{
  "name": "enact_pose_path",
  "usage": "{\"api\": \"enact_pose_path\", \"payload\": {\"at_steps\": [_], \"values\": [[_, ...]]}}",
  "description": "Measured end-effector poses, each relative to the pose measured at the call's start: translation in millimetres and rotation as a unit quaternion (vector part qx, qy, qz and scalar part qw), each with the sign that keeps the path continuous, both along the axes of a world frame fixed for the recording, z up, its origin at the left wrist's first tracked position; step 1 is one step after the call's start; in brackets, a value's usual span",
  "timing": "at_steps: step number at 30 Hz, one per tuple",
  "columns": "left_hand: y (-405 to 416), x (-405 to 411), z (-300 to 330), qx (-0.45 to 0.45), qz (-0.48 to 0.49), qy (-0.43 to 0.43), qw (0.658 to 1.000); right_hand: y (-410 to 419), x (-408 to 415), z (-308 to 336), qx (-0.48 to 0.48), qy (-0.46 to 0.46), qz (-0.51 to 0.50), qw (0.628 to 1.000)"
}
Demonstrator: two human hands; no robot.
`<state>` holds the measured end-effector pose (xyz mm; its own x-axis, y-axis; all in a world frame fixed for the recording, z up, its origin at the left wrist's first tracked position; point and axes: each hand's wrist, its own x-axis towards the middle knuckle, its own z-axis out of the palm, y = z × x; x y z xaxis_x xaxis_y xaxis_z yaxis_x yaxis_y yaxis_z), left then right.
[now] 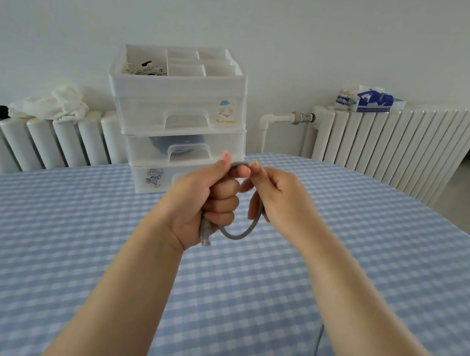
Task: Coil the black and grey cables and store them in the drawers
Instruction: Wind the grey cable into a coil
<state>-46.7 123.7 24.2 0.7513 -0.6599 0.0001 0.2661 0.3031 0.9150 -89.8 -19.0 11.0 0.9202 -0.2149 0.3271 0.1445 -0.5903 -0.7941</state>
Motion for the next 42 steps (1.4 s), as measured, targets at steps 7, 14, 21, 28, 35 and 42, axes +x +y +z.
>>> {"api": "enact_pose_path", "payload": {"at_steps": [7, 14, 21, 28, 35, 42], "values": [[3, 8, -3, -0.158, 0.060, 0.129, 0.977, 14, 5, -15, -0.035, -0.043, 0.014, 0.998], [-3, 8, -7, -0.039, 0.238, 0.000, 0.971, 25, 3, -12, 0.084, -0.011, 0.041, 0.996], [25, 22, -6, -0.072, -0.042, -0.003, 0.997, 15, 5, -11, 0.243, 0.069, 0.061, 0.966], [19, 19, -11, -0.211, -0.205, 0.030, 0.955, 20, 5, -13, 0.419, 0.131, 0.164, 0.883], [11, 19, -14, -0.255, -0.200, 0.057, 0.944, 18, 5, -14, 0.441, 0.117, 0.195, 0.868], [20, 24, -10, -0.033, 0.038, -0.090, 0.995, 10, -1, -1, 0.354, 0.073, 0.135, 0.923]]}}
